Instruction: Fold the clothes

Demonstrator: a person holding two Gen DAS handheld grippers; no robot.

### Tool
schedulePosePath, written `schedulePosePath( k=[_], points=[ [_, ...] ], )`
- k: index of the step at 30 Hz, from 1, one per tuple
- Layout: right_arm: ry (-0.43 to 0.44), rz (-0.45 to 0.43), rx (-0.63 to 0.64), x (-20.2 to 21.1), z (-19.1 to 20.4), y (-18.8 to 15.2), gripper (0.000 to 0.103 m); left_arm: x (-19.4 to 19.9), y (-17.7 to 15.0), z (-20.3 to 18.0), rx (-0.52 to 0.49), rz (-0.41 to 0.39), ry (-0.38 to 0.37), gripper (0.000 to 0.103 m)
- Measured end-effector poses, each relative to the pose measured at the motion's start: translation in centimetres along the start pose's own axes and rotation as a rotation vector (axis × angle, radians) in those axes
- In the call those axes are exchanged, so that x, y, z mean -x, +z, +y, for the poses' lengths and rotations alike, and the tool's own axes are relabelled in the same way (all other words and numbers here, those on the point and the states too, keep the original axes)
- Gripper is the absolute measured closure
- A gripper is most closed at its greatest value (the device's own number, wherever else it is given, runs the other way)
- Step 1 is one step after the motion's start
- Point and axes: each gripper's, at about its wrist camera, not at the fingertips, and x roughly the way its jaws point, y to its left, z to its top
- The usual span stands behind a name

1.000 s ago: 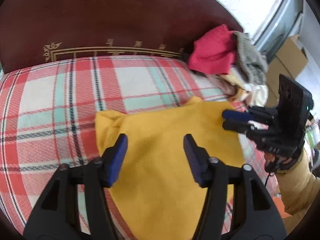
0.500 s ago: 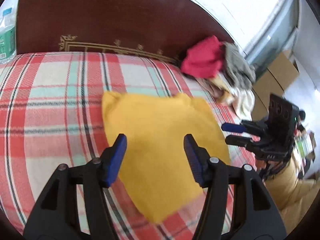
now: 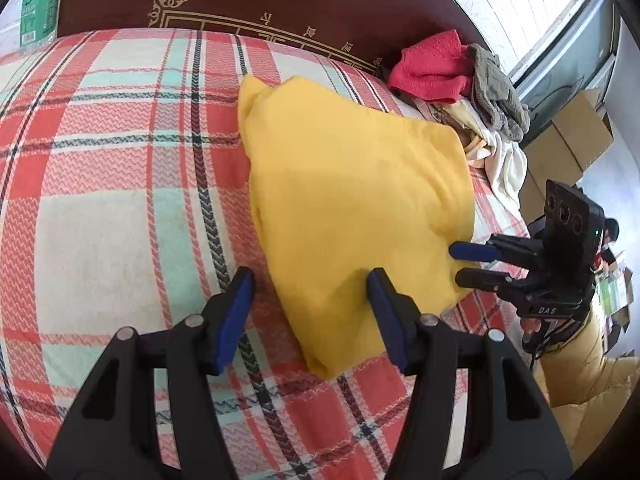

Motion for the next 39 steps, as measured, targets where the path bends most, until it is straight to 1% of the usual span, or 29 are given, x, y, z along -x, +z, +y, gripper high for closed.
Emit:
schedulePosePath(
  k=[2,3,4,5,6,7,8,10,13,15,18,19,20,21,22,23,24,25,27,29,31,33,34,38,39],
  points=[
    [0.044,-0.038,-0.042,1.4,-0.3,-0.1,0.063,0.8,-0.4,0.2,0.04,-0.007,-0.054,0.042],
    [0.086,-0.074,-0.078,2.4,-0.8,-0.2,0.061,1.3,-0.7,0.3,0.06,-0.011,-0.082,0.039],
    [0.116,-0.114,-0.122,3.4,-1.5,-0.1,0.055,1.7,-1.1,0.3,0.084,-0.017,-0.129,0.034],
    [0.122,-0.146,-0.167,4.1,-2.4,0.0,0.049,2.2,-1.6,0.4,0.109,-0.023,-0.178,0.021],
    [0.128,-0.178,-0.212,4.8,-3.3,0.0,0.031,2.6,-2.0,0.3,0.12,-0.038,-0.193,0.018],
    [0.134,-0.21,-0.257,5.4,-4.2,0.1,0.018,2.8,-2.4,0.3,0.124,-0.045,-0.193,0.018],
    [0.133,-0.221,-0.293,5.6,-5.0,0.2,0.018,2.5,-2.4,0.3,0.129,-0.035,-0.194,0.018],
    [0.122,-0.189,-0.34,4.5,-6.5,0.7,0.018,1.8,-2.4,0.4,0.143,-0.011,-0.193,0.018],
    [0.136,-0.12,-0.382,1.4,-7.6,1.6,0.018,0.1,-1.7,0.2,0.157,0.029,-0.199,0.018],
    [0.146,-0.085,-0.391,-0.8,-7.7,2.4,0.018,-0.7,-1.1,-0.3,0.144,0.045,-0.222,0.018],
    [0.202,-0.099,-0.39,-2.2,-7.5,3.6,0.018,-1.7,-0.2,-0.6,0.152,0.056,-0.241,0.018],
    [0.22,-0.1,-0.392,-2.6,-7.4,3.9,0.02,-1.9,0.1,-0.6,0.155,0.05,-0.256,0.018],
    [0.24,-0.098,-0.387,-3.1,-7.4,4.1,0.023,-2.3,0.3,-0.4,0.181,0.043,-0.253,0.022],
    [0.259,-0.092,-0.392,-3.6,-7.5,4.2,0.04,-2.6,0.6,-0.2,0.212,0.037,-0.246,0.031],
    [0.276,-0.08,-0.411,-4.3,-7.8,4.2,0.063,-2.9,0.7,-0.1,0.225,0.034,-0.236,0.037],
    [0.292,-0.074,-0.431,-4.7,-8.1,4.3,0.07,-3.2,0.8,0.0,0.235,0.033,-0.225,0.053],
    [0.307,-0.075,-0.451,-4.9,-8.4,4.3,0.077,-3.5,0.9,0.0,0.244,0.031,-0.214,0.065],
    [0.322,-0.076,-0.47,-5.1,-8.6,4.3,0.078,-3.8,1.0,0.2,0.263,0.034,-0.21,0.067],
    [0.356,-0.082,-0.508,-5.2,-9.0,4.3,0.08,-3.5,1.1,0.4,0.295,0.025,-0.23,0.076],
    [0.403,-0.102,-0.539,-4.8,-8.5,4.4,0.081,-2.5,1.2,0.5,0.308,0.01,-0.25,0.078],
    [0.453,-0.118,-0.529,-4.5,-6.4,5.4,0.082,-0.7,1.6,0.6,0.307,-0.012,-0.276,0.078],
    [0.504,-0.133,-0.503,-4.3,-3.7,6.7,0.082,1.8,2.4,1.1,0.296,-0.024,-0.313,0.078],
    [0.529,-0.141,-0.489,-4.3,-2.3,7.4,0.082,3.4,2.8,1.5,0.286,-0.035,-0.317,0.078],
    [0.63,-0.171,-0.435,-3.9,3.1,10.2,0.082,11.4,3.3,3.7,0.234,-0.1,-0.264,0.078],
    [0.656,-0.178,-0.422,-3.8,4.5,10.9,0.082,13.7,3.1,4.5,0.219,-0.121,-0.236,0.078]
  ],
)
